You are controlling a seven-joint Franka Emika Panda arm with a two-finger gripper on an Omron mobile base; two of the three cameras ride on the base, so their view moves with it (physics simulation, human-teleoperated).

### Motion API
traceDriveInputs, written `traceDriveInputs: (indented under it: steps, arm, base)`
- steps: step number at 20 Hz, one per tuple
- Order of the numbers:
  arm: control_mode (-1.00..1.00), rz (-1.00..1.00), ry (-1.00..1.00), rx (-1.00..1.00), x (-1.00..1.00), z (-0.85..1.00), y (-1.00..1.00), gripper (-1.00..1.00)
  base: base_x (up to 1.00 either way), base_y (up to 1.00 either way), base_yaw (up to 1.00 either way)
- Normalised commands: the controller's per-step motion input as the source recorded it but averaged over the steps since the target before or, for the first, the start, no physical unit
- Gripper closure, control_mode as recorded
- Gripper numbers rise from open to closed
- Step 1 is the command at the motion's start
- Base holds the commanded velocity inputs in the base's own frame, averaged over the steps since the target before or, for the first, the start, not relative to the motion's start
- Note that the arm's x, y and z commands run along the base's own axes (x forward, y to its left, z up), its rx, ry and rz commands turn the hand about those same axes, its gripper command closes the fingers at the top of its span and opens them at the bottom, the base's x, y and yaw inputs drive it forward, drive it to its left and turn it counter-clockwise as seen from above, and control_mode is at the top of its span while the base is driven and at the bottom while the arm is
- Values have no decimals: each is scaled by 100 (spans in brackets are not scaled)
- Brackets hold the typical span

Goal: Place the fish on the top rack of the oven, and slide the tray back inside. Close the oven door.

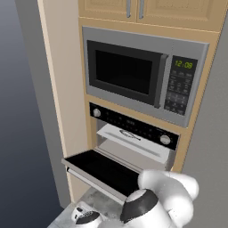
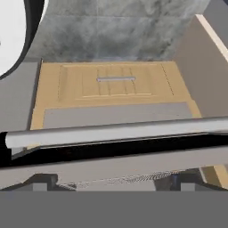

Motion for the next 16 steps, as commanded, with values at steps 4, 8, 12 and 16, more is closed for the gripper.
traceDriveInputs:
  steps: [4, 8, 12, 16]
  arm:
    - [-100, -12, -1, -4, 7, -76, -14, -100]
    - [-100, -5, 0, -1, 15, -32, -41, -100]
    - [-100, 0, 0, 0, 1, 0, -52, -100]
    - [-100, 0, 0, 0, 35, -9, -56, -100]
  base:
    - [0, 0, 0]
    - [0, 0, 0]
    - [0, 0, 0]
    - [0, 0, 0]
